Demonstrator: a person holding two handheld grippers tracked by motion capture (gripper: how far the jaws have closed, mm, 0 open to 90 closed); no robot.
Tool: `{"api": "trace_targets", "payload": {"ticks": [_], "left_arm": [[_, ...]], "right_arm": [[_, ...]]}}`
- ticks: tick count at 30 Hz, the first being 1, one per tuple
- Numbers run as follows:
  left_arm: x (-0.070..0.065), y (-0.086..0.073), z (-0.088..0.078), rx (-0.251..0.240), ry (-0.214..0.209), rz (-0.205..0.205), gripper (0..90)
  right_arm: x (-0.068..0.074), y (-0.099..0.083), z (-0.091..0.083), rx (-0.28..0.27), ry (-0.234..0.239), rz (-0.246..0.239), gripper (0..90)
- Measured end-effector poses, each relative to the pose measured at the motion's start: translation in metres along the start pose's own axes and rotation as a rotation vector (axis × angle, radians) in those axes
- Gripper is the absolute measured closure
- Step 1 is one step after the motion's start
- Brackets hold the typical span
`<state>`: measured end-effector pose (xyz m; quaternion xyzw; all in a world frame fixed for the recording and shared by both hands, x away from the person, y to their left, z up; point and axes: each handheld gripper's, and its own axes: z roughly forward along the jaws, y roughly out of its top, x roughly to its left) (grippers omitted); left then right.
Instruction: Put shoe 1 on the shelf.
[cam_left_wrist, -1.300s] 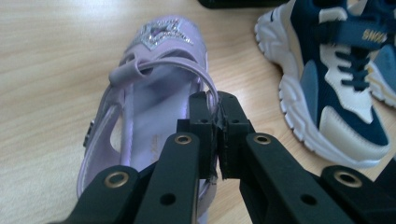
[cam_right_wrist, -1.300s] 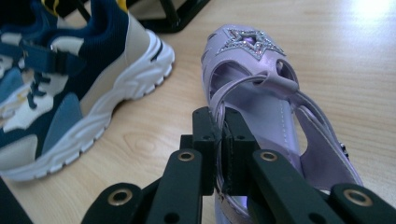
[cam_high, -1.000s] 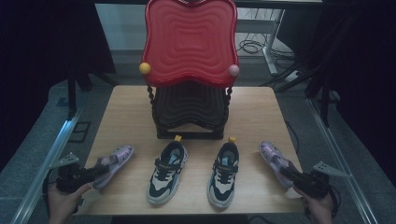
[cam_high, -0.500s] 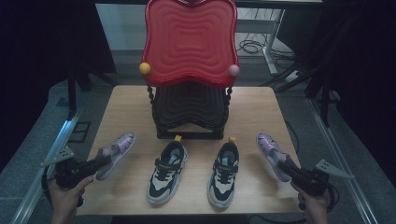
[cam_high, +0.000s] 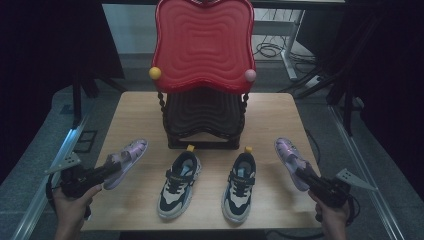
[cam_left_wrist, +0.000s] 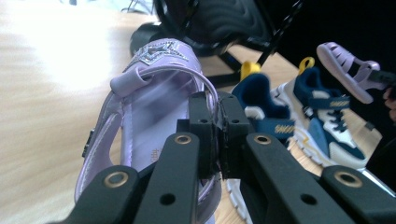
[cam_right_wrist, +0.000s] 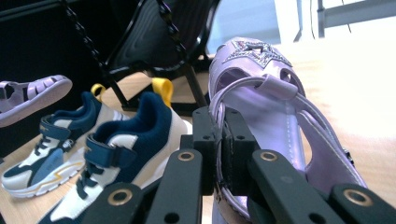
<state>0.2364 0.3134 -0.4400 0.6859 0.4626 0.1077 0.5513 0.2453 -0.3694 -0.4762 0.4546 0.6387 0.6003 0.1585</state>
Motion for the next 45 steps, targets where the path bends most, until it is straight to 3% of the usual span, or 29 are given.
{"api": "trace_targets", "payload": {"ticks": [7, 21, 30, 37, 45], "left_arm": [[-0.011, 0.015, 0.008, -0.018, -0.037, 0.018, 86.2], [-0.019, 0.030, 0.021, -0.041, -0.063, 0.032, 86.3], [-0.024, 0.031, 0.030, -0.068, -0.088, 0.030, 86.2], [-0.029, 0.033, 0.042, -0.069, -0.116, 0.036, 86.2], [-0.035, 0.038, 0.057, -0.054, -0.108, 0.051, 86.1]], "right_arm": [[0.019, 0.015, 0.013, -0.025, 0.044, -0.043, 85.6], [0.030, 0.023, 0.036, -0.040, 0.096, -0.037, 85.6], [0.044, 0.026, 0.053, -0.054, 0.146, -0.033, 85.6], [0.059, 0.028, 0.069, -0.034, 0.178, -0.057, 85.6], [0.073, 0.033, 0.085, -0.025, 0.214, -0.072, 85.5]]}}
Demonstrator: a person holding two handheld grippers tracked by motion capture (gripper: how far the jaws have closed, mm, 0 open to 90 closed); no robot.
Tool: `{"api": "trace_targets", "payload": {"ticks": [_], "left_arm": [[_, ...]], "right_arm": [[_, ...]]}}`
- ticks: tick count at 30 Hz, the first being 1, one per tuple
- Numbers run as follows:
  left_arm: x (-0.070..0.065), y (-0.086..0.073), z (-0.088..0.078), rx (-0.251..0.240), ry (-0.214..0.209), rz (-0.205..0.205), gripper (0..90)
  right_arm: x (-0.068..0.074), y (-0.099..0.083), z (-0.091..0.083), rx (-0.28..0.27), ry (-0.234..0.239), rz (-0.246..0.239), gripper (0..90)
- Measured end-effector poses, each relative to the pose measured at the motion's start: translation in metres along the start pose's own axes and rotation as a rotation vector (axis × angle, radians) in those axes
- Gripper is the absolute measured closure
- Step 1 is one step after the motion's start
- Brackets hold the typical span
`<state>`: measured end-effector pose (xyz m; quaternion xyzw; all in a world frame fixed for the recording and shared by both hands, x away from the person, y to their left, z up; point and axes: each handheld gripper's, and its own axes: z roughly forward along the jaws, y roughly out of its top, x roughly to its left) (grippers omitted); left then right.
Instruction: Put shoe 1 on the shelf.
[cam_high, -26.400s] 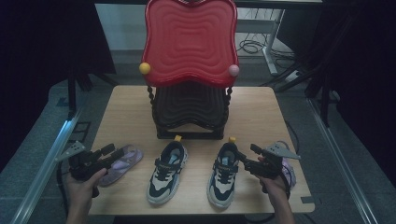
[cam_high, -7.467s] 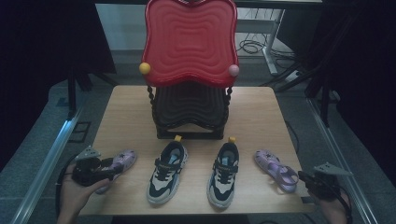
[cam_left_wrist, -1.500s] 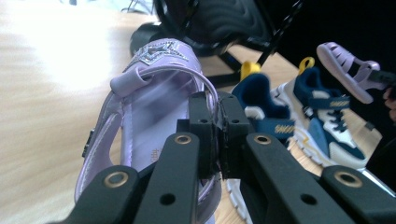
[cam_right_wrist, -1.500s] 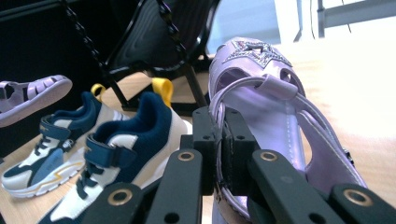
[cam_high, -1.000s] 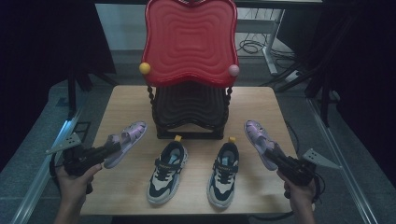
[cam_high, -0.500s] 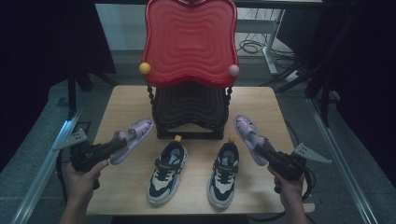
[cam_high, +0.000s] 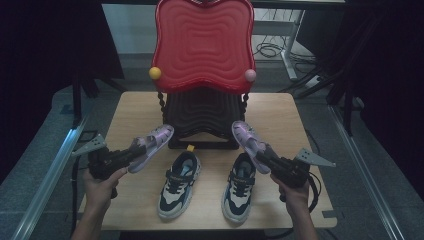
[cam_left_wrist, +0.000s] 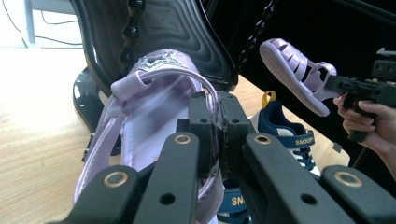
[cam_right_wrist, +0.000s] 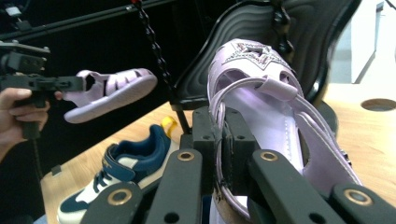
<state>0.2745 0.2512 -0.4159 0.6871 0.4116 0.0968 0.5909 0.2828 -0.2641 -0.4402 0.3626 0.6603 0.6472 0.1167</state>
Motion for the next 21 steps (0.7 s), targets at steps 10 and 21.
{"api": "trace_targets", "payload": {"ticks": [10, 21], "left_arm": [[-0.007, 0.011, 0.021, 0.000, -0.013, 0.018, 85.9], [-0.006, 0.018, 0.038, -0.002, -0.004, 0.012, 85.8]], "right_arm": [[0.007, 0.007, 0.025, 0.011, 0.006, -0.013, 85.5], [0.009, 0.010, 0.040, 0.011, 0.009, -0.004, 85.5]]}}
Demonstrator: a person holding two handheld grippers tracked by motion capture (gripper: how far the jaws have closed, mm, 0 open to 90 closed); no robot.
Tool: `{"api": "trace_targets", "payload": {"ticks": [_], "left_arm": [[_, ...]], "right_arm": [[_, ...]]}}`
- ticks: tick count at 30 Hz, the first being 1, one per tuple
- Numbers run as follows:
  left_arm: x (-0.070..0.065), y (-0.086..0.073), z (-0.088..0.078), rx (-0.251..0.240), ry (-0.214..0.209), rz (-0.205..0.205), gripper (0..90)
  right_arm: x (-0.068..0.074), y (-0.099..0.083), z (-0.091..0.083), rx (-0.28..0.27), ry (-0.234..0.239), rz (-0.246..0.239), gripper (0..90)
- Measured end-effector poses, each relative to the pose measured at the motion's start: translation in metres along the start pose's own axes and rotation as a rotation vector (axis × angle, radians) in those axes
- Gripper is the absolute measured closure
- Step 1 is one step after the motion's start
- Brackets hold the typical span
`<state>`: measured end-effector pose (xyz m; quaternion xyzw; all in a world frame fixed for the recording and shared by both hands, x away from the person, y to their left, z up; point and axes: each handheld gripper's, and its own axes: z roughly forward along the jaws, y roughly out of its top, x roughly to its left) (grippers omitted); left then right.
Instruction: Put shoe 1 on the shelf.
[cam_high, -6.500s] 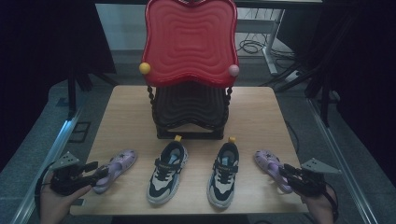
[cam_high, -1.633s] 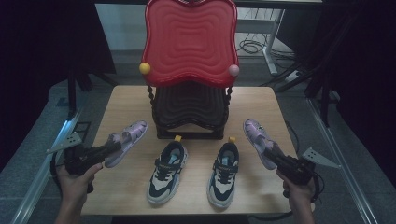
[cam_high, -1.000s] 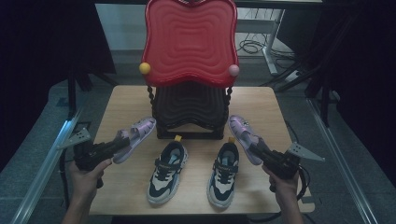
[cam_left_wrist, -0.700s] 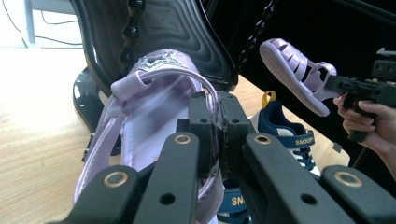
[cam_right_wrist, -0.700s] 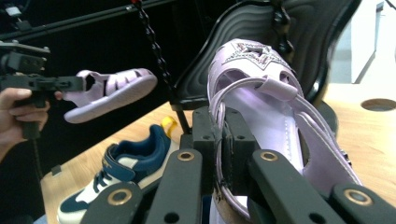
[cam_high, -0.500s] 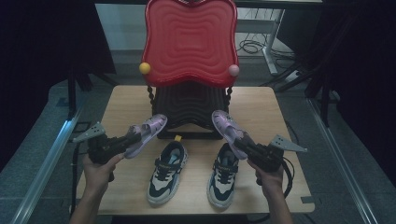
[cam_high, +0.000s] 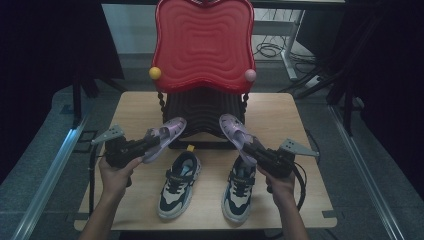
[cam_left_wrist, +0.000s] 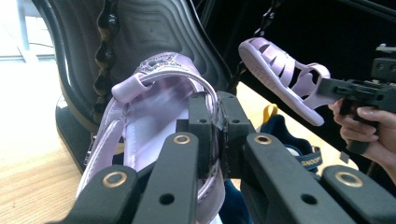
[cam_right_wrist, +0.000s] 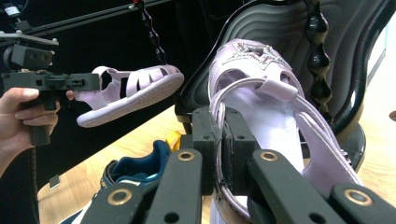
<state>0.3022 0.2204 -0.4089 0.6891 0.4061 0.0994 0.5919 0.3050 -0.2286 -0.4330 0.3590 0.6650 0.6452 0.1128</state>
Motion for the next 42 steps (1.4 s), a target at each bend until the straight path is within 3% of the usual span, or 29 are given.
{"api": "trace_targets", "payload": {"ticks": [18, 29, 42], "left_arm": [[0.006, 0.008, 0.019, 0.008, -0.016, -0.016, 85.8], [0.004, 0.018, 0.030, -0.013, -0.023, -0.013, 85.8], [0.005, 0.019, 0.045, -0.042, -0.018, -0.021, 85.8]], "right_arm": [[0.004, 0.010, 0.032, 0.019, -0.017, 0.031, 85.5], [0.002, 0.015, 0.048, 0.026, -0.032, 0.036, 85.4], [0.003, 0.018, 0.071, 0.017, -0.048, 0.048, 85.4]]}}
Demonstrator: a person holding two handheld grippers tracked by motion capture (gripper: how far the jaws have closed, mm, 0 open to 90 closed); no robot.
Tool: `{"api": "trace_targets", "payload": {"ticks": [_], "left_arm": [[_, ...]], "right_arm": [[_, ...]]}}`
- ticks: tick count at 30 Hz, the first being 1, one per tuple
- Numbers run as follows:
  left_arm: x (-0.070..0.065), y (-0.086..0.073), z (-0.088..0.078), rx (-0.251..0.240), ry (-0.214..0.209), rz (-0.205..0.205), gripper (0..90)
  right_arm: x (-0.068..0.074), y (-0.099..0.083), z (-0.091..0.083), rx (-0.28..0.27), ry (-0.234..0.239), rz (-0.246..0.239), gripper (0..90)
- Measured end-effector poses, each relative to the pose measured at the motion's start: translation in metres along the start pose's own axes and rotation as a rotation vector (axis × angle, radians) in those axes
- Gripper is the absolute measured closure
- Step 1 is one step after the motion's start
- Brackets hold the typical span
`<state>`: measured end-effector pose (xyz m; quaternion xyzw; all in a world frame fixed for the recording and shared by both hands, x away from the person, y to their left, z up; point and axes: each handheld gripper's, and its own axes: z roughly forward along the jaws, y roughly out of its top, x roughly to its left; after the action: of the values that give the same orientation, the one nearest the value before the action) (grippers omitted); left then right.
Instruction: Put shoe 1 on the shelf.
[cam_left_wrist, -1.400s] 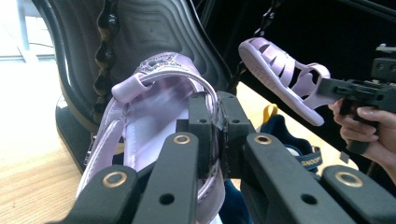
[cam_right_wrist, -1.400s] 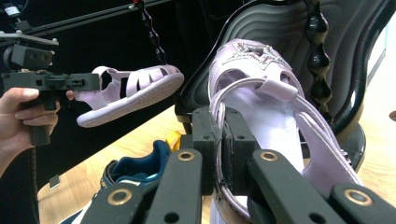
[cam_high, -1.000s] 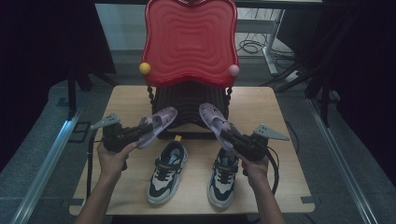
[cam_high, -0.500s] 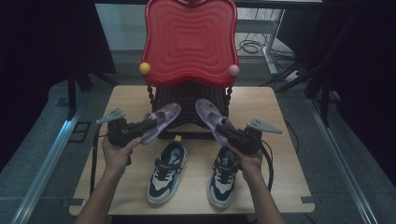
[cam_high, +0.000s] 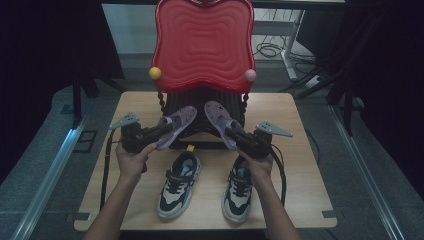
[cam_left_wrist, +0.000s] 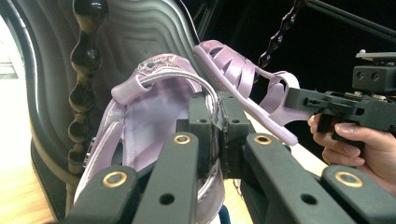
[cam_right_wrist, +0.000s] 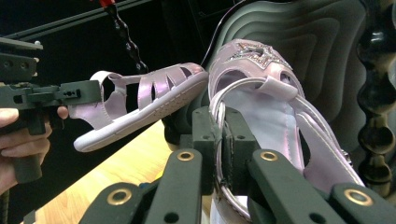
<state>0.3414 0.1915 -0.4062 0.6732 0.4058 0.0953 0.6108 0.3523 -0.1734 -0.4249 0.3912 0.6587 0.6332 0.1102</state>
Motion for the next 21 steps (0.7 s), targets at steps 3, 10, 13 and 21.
{"api": "trace_targets", "payload": {"ticks": [3, 10, 13, 21], "left_arm": [[0.000, 0.002, 0.003, 0.000, 0.006, 0.006, 85.8], [-0.001, 0.007, 0.010, -0.007, 0.005, 0.005, 85.8], [-0.003, 0.010, 0.016, -0.006, 0.005, 0.016, 85.8], [-0.005, 0.014, 0.026, -0.009, 0.022, 0.044, 86.0]], "right_arm": [[0.001, 0.000, 0.005, 0.002, -0.001, 0.005, 85.4], [0.002, 0.003, 0.011, 0.002, -0.007, 0.012, 85.4], [0.005, 0.006, 0.016, 0.009, -0.011, -0.008, 85.4], [0.008, 0.009, 0.024, 0.007, -0.028, -0.011, 85.3]]}}
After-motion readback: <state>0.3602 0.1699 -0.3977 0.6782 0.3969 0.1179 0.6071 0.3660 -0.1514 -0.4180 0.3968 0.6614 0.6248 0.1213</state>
